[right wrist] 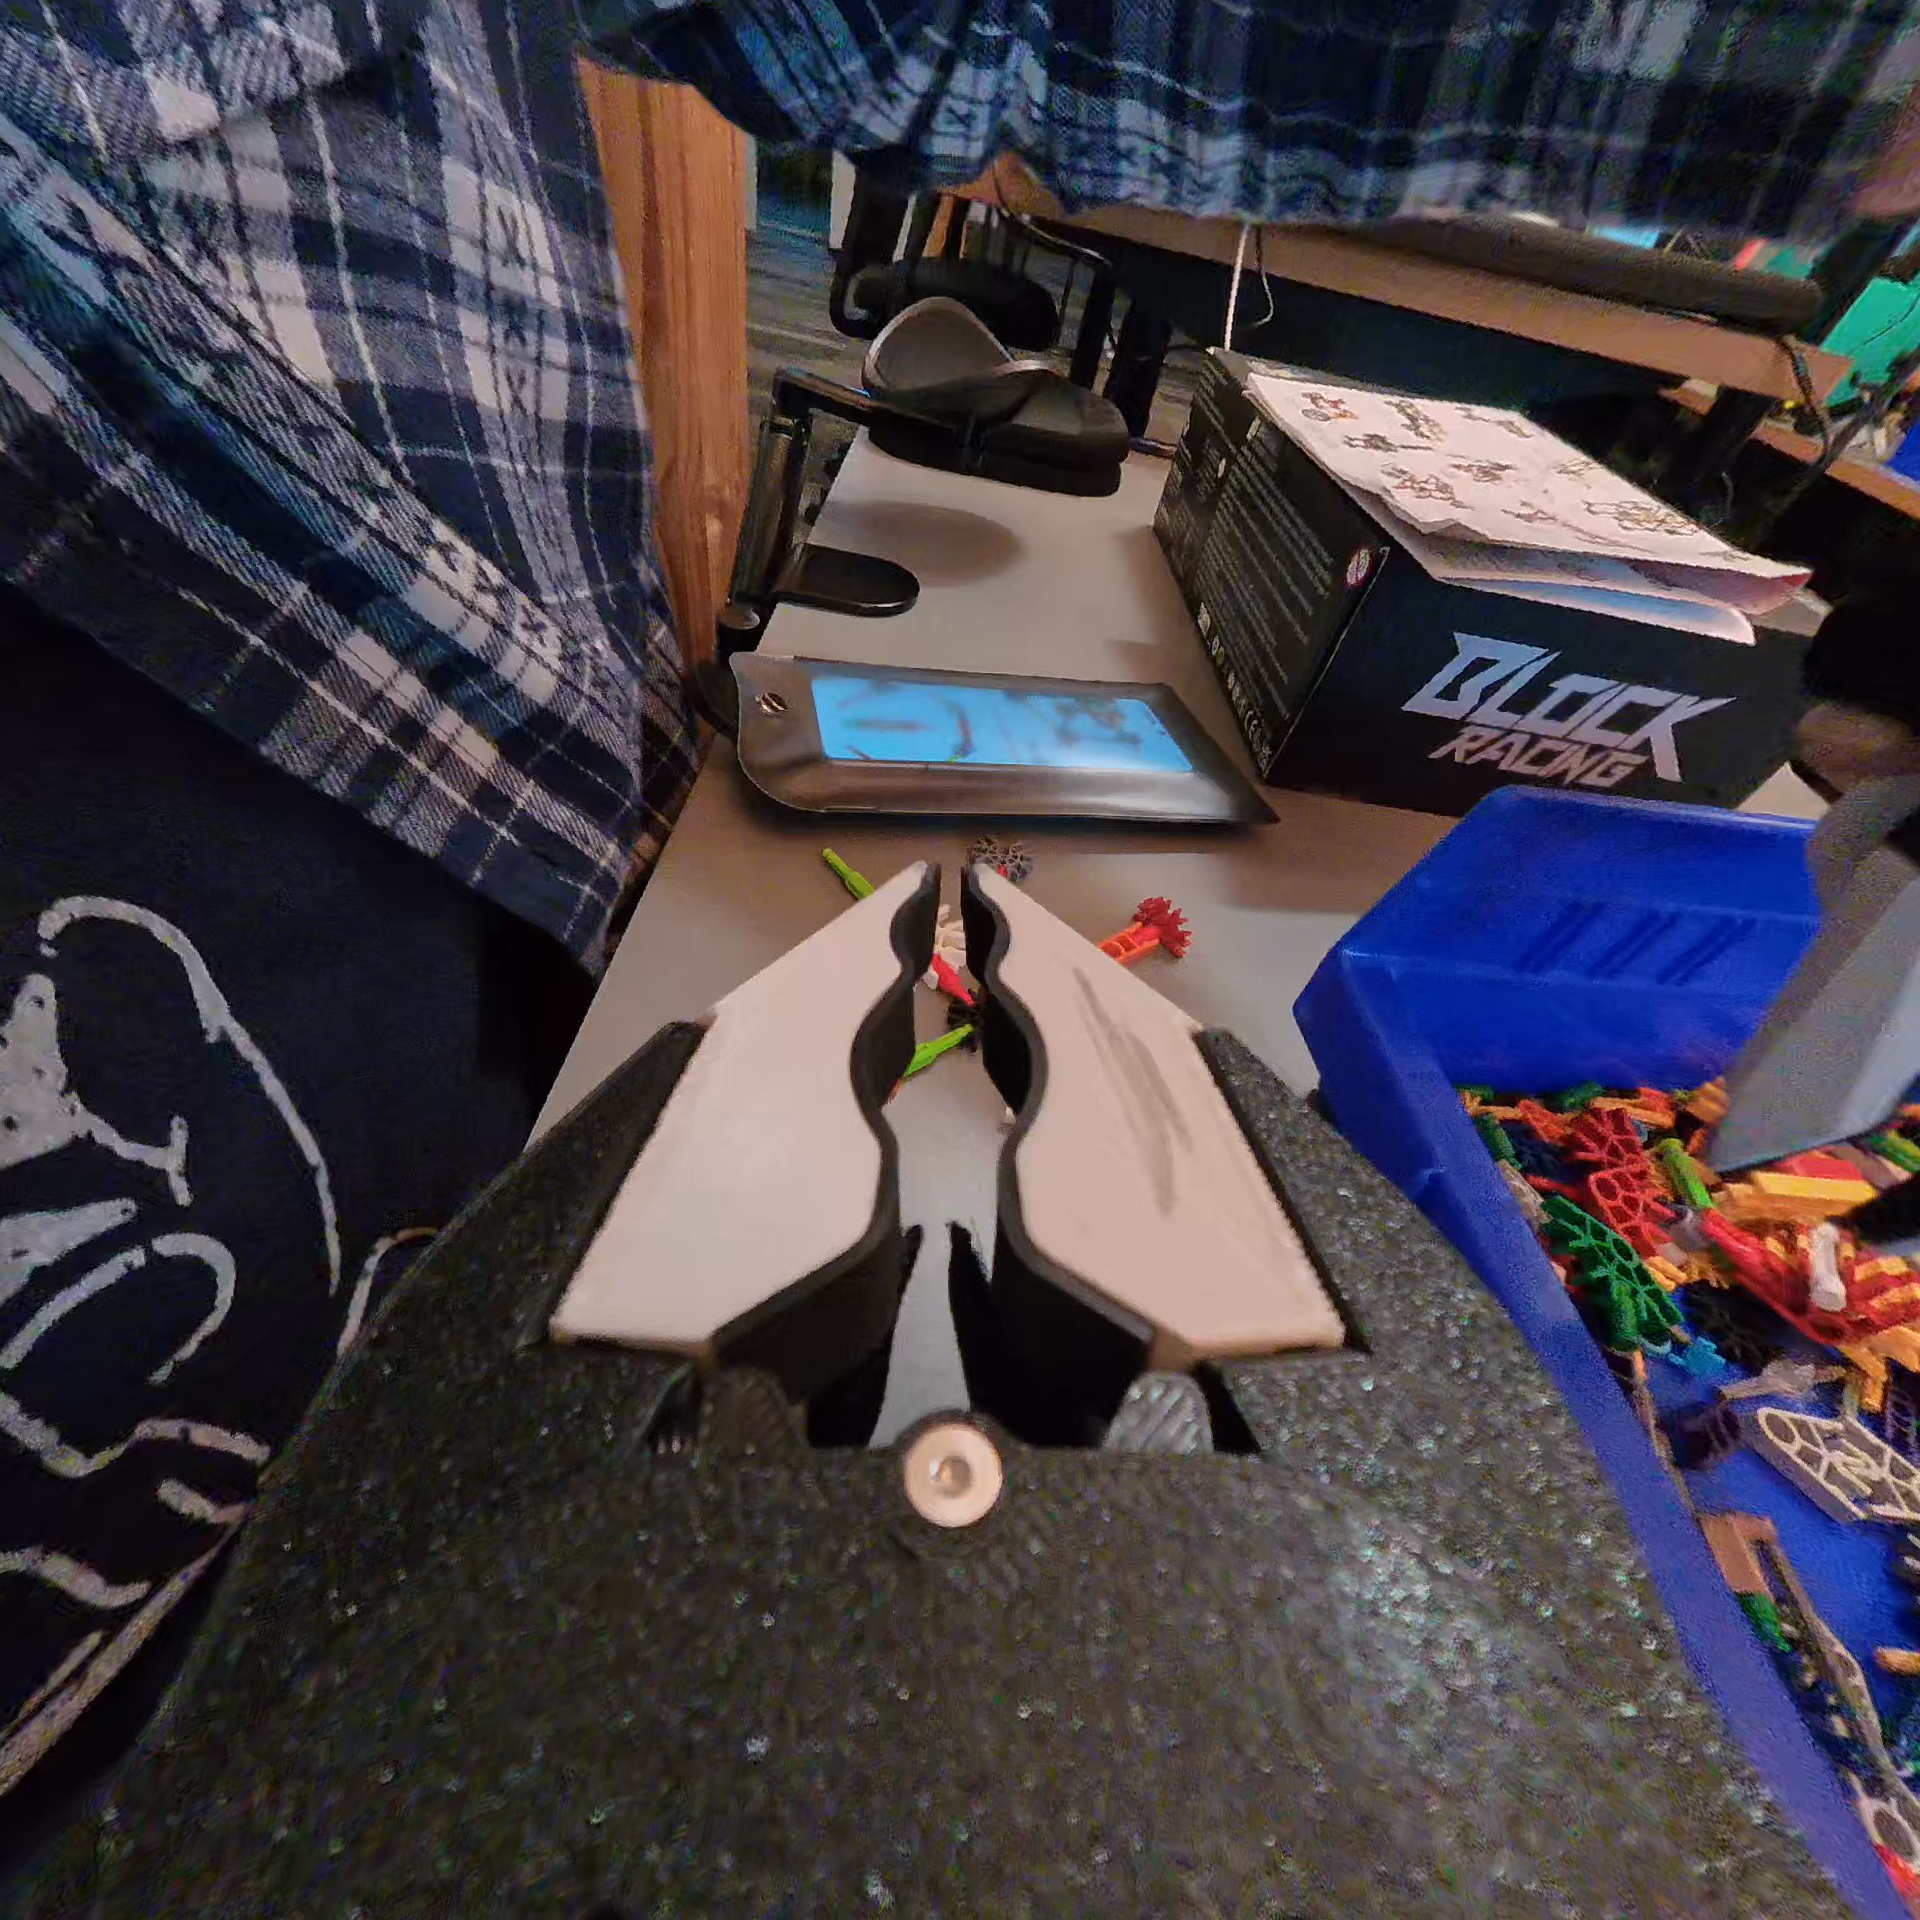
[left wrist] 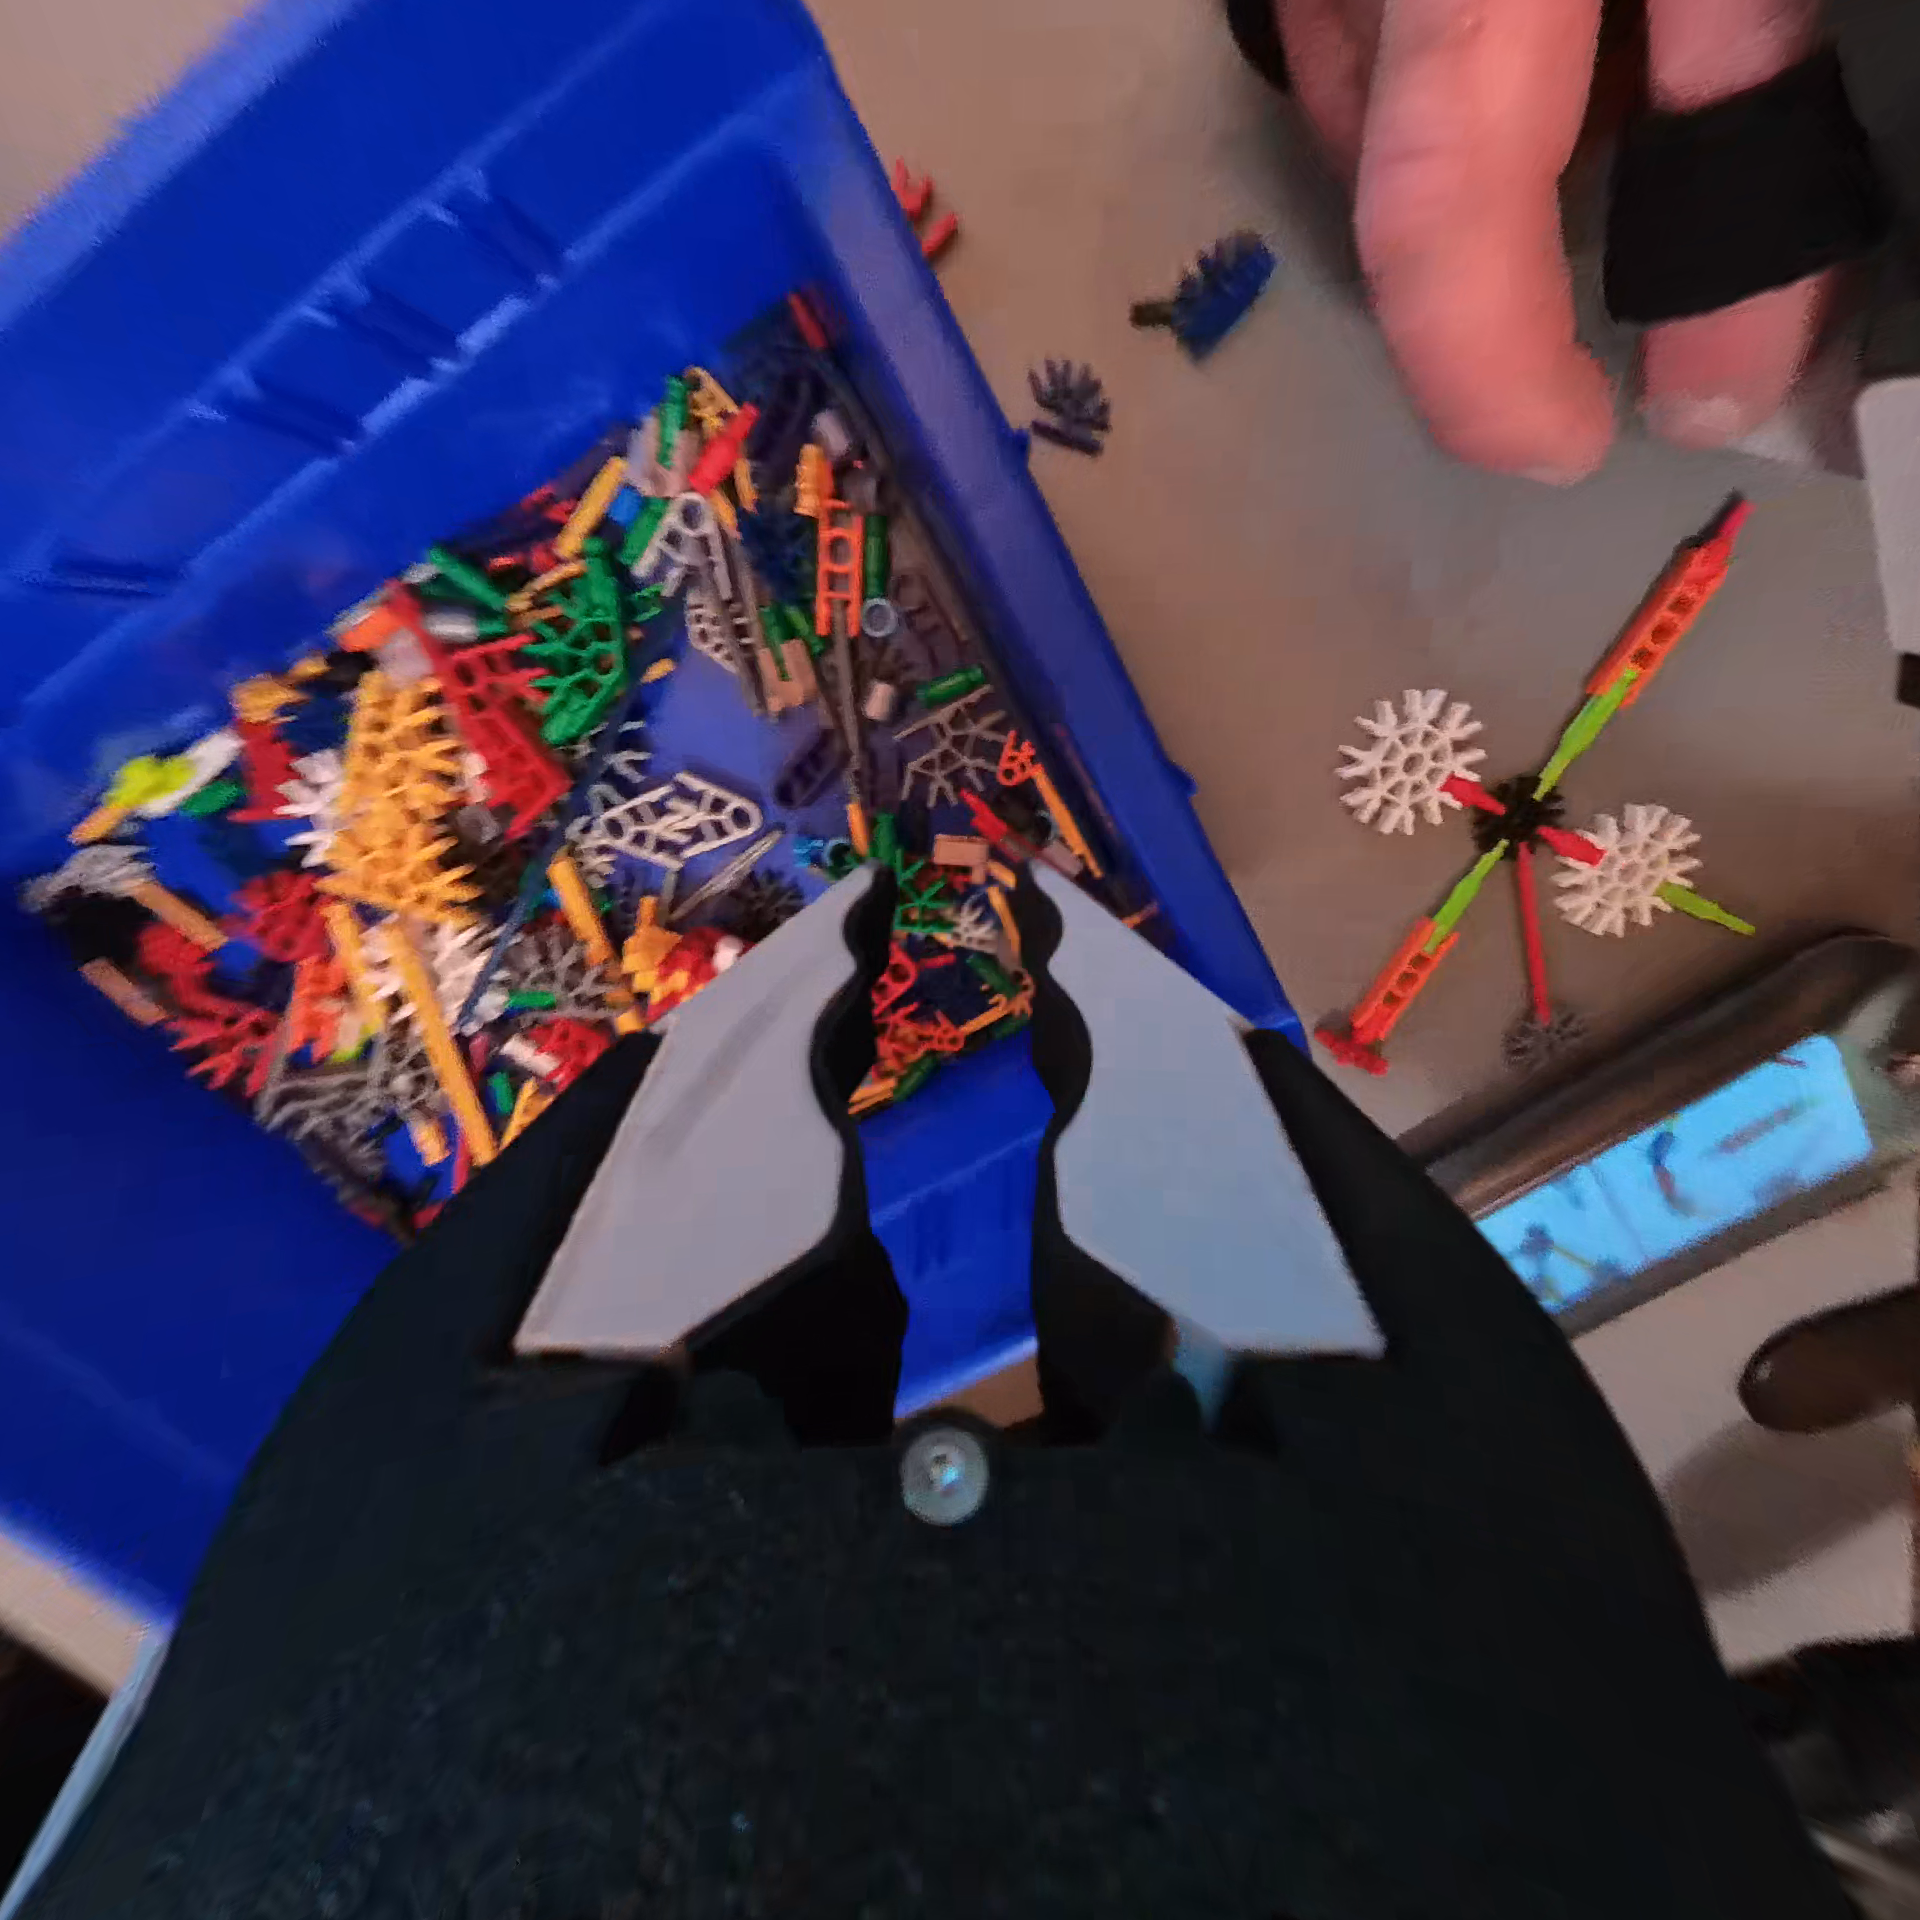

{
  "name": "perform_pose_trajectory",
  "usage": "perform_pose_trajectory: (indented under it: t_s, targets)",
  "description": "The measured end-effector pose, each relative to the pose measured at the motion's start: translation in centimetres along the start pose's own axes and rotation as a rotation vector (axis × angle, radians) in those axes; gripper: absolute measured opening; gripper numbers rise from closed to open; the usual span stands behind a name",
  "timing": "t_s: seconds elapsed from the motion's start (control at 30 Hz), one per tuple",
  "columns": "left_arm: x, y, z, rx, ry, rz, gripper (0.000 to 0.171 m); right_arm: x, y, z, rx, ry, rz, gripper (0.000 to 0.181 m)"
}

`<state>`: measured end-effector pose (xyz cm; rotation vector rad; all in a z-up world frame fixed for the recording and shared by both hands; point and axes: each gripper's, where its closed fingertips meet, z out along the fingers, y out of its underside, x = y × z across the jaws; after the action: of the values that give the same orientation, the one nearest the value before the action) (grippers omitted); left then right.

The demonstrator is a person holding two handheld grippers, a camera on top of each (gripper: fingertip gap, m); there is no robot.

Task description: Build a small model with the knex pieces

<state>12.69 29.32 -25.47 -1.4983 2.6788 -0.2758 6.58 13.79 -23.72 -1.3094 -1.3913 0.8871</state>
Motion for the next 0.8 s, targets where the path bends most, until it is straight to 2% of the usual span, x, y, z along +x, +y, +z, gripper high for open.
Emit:
perform_pose_trajectory:
  t_s: [0.13,0.23,0.33,0.57,0.63,0.73,0.8]
  targets:
    - [1.2,1.2,2.5,-0.113,0.149,0.037,0.025,-0.1,0.3,0.0,-0.008,-0.002,-0.013,0.004]
    - [3.2,1.5,3.3,-0.152,0.314,0.02,0.009,-0.3,0.3,0.0,-0.012,-0.008,-0.021,0.004]
    - [3.5,2.6,4.2,-0.224,0.364,0.04,0.0,-0.4,0.6,0.1,-0.03,-0.008,-0.033,0.004]
    - [2.1,4.5,5.8,-0.342,0.347,0.052,0.0,-0.4,0.9,0.1,-0.044,-0.003,-0.04,0.004]
    - [1.7,4.7,5.9,-0.338,0.355,0.032,0.0,-0.3,0.8,0.0,-0.043,-0.002,-0.04,0.004]
    - [-0.3,4.7,5.9,-0.34,0.263,0.041,0.0,-0.3,0.8,-0.1,-0.041,0.002,-0.042,0.004]
    - [-2.9,4.4,5.8,-0.316,0.132,0.052,0.0,-0.3,0.7,-0.1,-0.039,0.005,-0.046,0.004]
